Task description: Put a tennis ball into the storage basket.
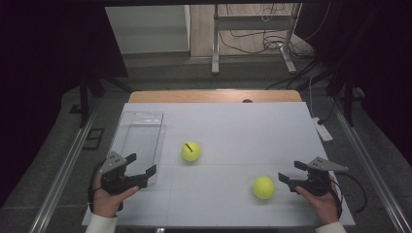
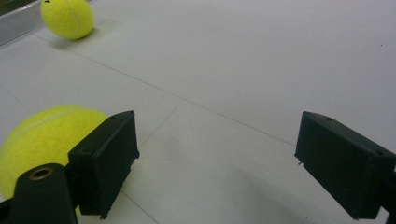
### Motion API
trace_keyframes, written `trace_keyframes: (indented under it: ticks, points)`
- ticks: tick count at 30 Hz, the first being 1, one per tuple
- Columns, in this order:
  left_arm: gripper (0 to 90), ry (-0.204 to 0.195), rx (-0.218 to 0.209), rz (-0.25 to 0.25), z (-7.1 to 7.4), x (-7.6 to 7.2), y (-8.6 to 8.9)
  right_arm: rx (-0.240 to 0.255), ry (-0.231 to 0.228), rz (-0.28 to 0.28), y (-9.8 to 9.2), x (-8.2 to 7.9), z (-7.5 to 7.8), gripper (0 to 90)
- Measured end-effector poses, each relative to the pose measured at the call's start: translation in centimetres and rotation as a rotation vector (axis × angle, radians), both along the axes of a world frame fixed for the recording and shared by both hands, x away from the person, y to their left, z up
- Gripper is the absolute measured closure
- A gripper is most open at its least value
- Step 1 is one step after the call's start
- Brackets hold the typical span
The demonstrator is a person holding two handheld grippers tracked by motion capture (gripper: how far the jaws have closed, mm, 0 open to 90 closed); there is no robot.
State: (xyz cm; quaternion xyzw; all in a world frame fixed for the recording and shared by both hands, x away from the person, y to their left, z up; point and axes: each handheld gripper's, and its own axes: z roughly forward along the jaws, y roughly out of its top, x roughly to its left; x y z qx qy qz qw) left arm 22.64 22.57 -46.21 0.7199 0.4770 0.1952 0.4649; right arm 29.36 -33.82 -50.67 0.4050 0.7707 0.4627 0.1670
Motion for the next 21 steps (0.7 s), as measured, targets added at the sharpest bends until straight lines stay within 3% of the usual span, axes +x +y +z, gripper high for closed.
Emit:
trace_keyframes:
  ticks: [13, 21]
  points:
    - [13.2, 0.012, 0.013, -0.037, 0.7, 0.8, -1.1, -0.005, 0.002, -0.008, 0.0, 0.0, -0.1, 13.2]
    - [13.4, 0.022, 0.035, -0.031, 0.9, 1.8, -1.9, 0.0, 0.003, -0.018, -0.2, 0.0, -0.1, 13.2]
